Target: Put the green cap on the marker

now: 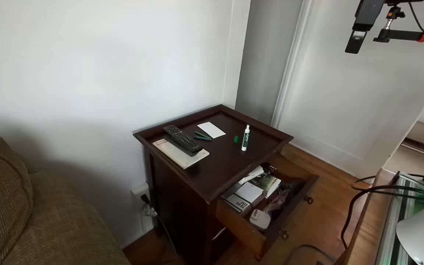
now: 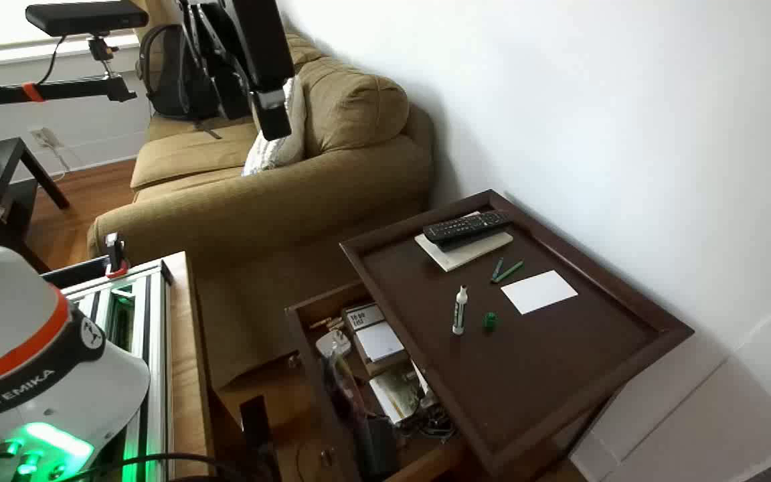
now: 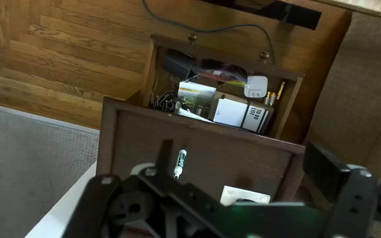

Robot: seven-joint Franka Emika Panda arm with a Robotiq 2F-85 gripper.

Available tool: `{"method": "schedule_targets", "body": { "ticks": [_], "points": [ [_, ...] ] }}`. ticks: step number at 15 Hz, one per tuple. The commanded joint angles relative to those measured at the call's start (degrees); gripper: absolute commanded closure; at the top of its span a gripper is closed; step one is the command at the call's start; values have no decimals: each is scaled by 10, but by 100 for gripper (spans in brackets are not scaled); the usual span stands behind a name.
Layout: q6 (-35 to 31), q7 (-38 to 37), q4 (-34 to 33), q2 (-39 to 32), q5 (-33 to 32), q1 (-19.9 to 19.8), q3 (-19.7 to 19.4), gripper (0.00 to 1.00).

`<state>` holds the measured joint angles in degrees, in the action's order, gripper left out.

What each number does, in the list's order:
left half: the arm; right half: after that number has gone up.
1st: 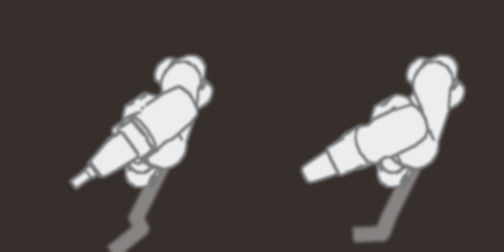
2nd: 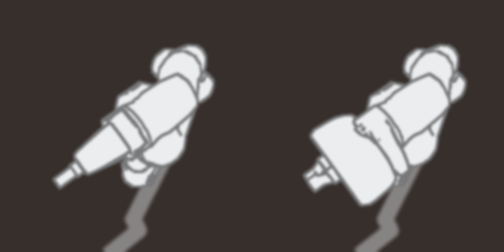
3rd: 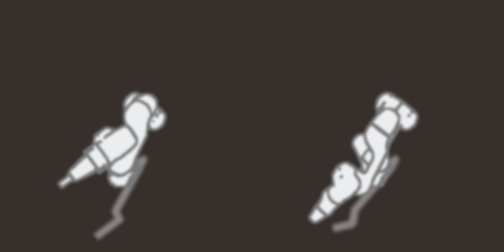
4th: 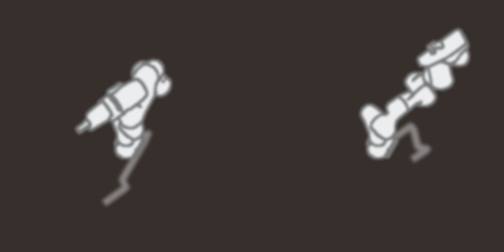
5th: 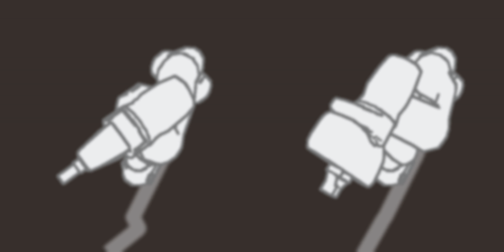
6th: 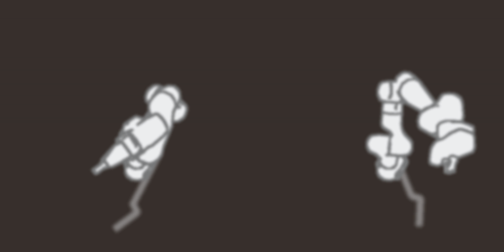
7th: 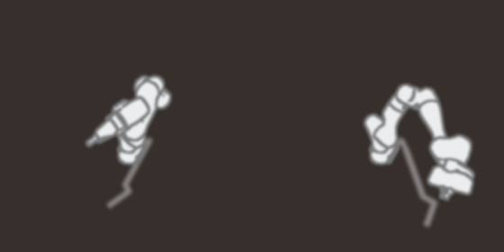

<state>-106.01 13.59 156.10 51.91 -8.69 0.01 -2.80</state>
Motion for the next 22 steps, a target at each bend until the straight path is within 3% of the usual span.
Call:
{"method": "schedule_targets", "body": {
  "ticks": [1,6,9,15,19,22],
  "points": [
    [2,-4,-1,0,-4,6,-5,0],
    [-6,-20,-3,-9,0,-2,-6,0],
    [-80,-71,-12,-69,5,-41,-43,0],
    [-246,-124,-43,-235,68,-68,-88,0],
    [-335,-170,-90,-369,109,-67,-67,0],
    [-357,-206,-136,-464,119,-66,-51,0]
  ]
}}
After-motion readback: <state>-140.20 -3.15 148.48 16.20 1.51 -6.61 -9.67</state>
